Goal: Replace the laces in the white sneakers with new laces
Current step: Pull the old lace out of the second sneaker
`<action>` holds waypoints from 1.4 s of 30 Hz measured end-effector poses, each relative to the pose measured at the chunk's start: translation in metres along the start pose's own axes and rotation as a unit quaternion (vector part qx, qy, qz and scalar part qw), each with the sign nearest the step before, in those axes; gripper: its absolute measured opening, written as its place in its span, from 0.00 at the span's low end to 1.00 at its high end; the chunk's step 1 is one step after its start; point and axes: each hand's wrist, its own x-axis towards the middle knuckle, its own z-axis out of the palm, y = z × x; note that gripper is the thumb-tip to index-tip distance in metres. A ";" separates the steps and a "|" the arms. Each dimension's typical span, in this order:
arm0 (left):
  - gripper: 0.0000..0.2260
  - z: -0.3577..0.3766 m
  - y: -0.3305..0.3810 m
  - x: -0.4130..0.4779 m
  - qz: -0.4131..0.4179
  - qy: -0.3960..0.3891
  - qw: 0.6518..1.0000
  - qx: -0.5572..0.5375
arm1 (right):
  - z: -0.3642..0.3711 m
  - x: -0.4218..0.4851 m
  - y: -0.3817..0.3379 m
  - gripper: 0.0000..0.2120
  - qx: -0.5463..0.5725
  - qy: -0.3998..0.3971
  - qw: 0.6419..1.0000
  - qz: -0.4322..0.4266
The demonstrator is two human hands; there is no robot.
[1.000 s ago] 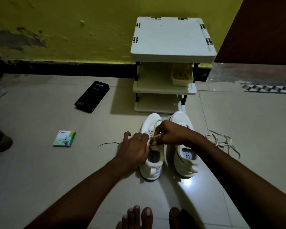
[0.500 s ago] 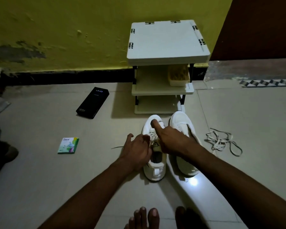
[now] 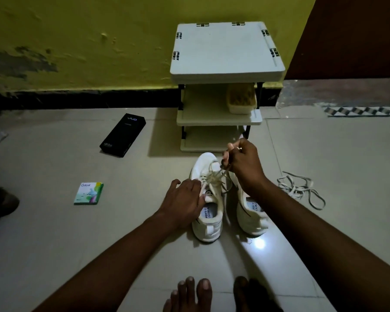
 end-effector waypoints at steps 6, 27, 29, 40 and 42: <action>0.27 -0.004 0.001 0.001 -0.007 -0.020 1.000 -0.023 | -0.008 -0.001 0.009 0.10 -0.465 -0.278 0.810 -0.225; 0.26 0.001 -0.003 0.000 -0.003 -0.006 0.999 -0.043 | -0.007 0.003 -0.011 0.04 -0.043 -0.031 0.993 -0.102; 0.27 0.002 -0.003 -0.001 -0.013 -0.012 0.998 -0.060 | -0.014 0.010 -0.010 0.08 -0.301 -0.126 0.920 -0.217; 0.29 -0.005 -0.001 -0.001 -0.021 -0.007 0.995 -0.092 | -0.012 -0.002 -0.008 0.04 -0.453 -0.190 0.802 -0.340; 0.28 -0.003 -0.003 -0.003 -0.017 -0.004 0.996 -0.086 | -0.014 -0.006 -0.013 0.04 -0.333 -0.090 0.902 -0.260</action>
